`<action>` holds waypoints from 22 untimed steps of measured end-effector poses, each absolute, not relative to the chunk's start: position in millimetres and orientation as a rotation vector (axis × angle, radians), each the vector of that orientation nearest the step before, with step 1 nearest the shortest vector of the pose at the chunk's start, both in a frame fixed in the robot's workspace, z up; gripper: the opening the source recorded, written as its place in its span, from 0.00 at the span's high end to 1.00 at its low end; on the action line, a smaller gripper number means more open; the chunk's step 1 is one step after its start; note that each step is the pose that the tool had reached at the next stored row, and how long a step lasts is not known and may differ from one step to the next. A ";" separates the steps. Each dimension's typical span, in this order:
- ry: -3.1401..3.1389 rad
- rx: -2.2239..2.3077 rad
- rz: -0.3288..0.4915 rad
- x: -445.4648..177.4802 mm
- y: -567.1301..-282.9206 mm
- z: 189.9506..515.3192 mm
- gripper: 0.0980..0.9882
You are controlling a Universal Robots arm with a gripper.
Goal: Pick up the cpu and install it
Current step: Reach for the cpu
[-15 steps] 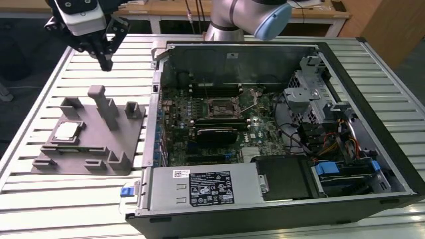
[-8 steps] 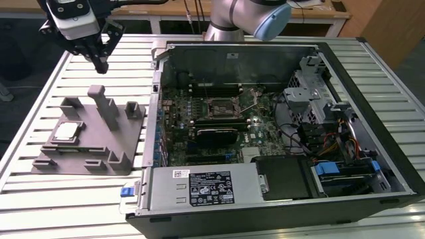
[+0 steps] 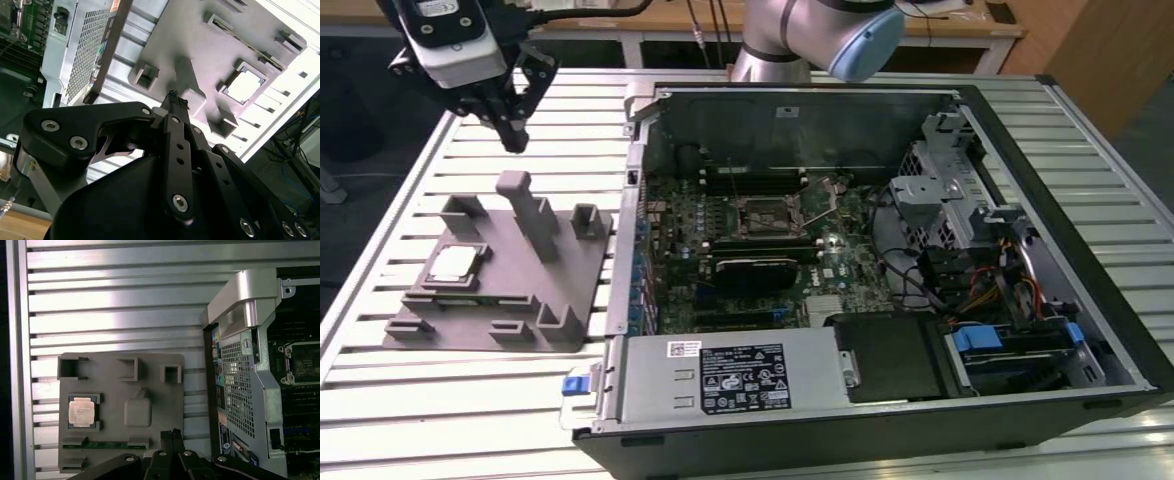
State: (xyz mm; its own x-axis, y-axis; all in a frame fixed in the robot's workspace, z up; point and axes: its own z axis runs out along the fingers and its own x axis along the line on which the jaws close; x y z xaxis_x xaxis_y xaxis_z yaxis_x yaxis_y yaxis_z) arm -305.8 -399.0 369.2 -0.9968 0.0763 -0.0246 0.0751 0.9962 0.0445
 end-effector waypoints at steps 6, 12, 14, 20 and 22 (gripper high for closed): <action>3.112 0.118 0.068 -315.6 -399.0 363.2 0.99; 3.113 0.118 0.068 -326.3 -399.0 358.3 0.99; 3.113 0.118 0.068 -329.6 -399.0 356.9 0.99; 3.112 0.118 0.068 -339.3 -399.0 352.9 0.99; 3.112 0.118 0.068 -342.3 -399.0 351.7 0.99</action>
